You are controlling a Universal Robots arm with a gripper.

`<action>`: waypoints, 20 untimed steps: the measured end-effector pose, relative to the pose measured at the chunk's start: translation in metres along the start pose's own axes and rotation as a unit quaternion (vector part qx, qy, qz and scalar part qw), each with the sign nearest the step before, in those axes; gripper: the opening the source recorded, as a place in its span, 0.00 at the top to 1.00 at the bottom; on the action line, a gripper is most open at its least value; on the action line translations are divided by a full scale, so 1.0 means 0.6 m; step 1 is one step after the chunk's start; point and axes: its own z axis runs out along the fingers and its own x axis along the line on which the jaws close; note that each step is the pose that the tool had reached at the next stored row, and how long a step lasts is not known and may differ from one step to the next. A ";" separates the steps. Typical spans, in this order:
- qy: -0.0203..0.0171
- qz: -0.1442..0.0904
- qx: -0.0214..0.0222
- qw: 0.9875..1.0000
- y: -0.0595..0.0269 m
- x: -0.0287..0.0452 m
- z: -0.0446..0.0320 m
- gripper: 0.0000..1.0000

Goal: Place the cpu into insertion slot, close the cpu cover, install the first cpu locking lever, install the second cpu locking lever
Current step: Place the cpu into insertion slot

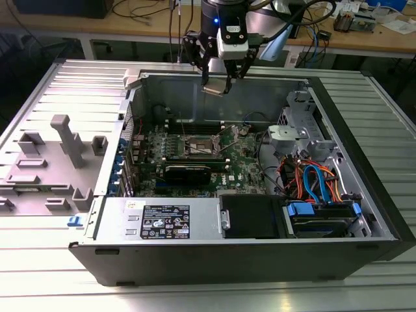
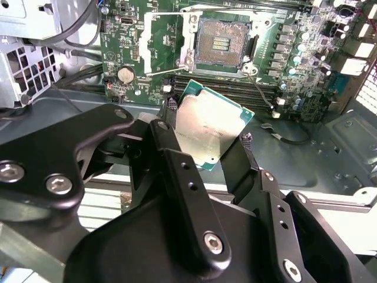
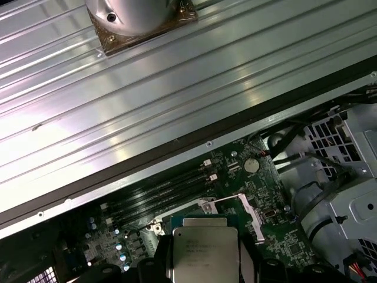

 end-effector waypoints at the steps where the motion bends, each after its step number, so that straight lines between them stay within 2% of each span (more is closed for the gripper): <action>1: 0.000 0.000 0.000 1.000 0.000 0.000 0.000 0.46; 4: 0.000 0.001 0.000 1.000 0.000 0.000 0.000 0.46; 7: -0.002 0.021 0.000 1.000 0.000 0.000 0.001 0.46; 10: -0.004 0.048 -0.001 0.999 0.000 0.000 0.003 0.46; 13: -0.007 0.085 -0.002 0.996 -0.001 0.000 0.006 0.46; 16: -0.009 0.108 -0.002 0.994 -0.001 0.000 0.007 0.46; 20: -0.011 0.139 -0.002 0.990 -0.001 0.000 0.009 0.46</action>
